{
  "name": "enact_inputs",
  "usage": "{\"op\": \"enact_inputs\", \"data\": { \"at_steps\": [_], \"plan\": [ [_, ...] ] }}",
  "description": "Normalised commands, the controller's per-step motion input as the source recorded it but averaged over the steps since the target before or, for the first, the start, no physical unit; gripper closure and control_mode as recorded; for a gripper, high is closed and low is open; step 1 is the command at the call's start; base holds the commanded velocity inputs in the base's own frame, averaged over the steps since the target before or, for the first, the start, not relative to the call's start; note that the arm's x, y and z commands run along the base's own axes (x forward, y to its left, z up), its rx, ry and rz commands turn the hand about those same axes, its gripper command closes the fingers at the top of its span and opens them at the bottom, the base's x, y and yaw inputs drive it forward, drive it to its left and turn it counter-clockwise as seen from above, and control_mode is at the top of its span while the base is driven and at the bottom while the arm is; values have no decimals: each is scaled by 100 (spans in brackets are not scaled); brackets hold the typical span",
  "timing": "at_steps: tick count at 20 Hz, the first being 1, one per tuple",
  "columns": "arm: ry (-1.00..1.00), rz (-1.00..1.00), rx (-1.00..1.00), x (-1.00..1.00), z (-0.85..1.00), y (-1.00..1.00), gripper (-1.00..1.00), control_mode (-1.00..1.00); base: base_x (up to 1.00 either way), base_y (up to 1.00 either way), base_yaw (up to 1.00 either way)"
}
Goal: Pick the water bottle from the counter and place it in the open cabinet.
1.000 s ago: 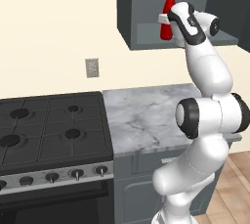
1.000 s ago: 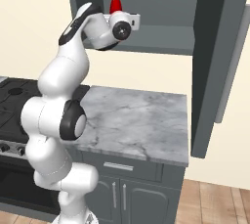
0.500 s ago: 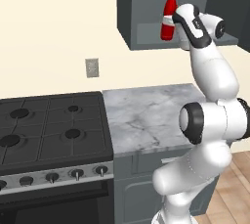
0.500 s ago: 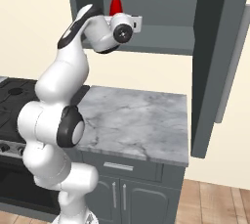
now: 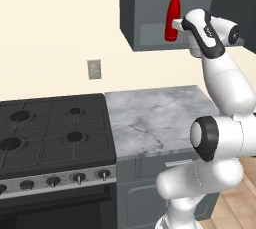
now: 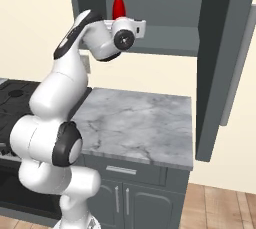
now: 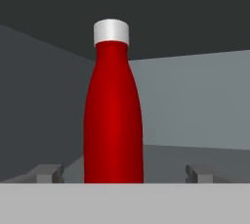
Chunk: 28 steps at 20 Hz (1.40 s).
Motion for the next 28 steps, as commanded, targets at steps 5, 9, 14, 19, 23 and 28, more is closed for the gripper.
{"op": "enact_inputs", "data": {
  "at_steps": [5, 9, 14, 19, 23, 28],
  "plan": [
    [4, -2, -1, -45, 6, -1, -100, -100, 0, 0, 0],
    [11, -2, -3, -46, 8, 0, -100, -100, 0, 0, 0],
    [12, -2, -5, -54, 6, -3, -100, -100, 0, 0, 0],
    [5, -1, -6, -64, 0, -4, -100, -100, 0, 0, 0],
    [0, -6, -6, -75, -2, 0, -100, -100, 0, 0, 0],
    [0, -8, -10, -80, -22, 0, -100, -100, 0, 0, 0]
  ]
}}
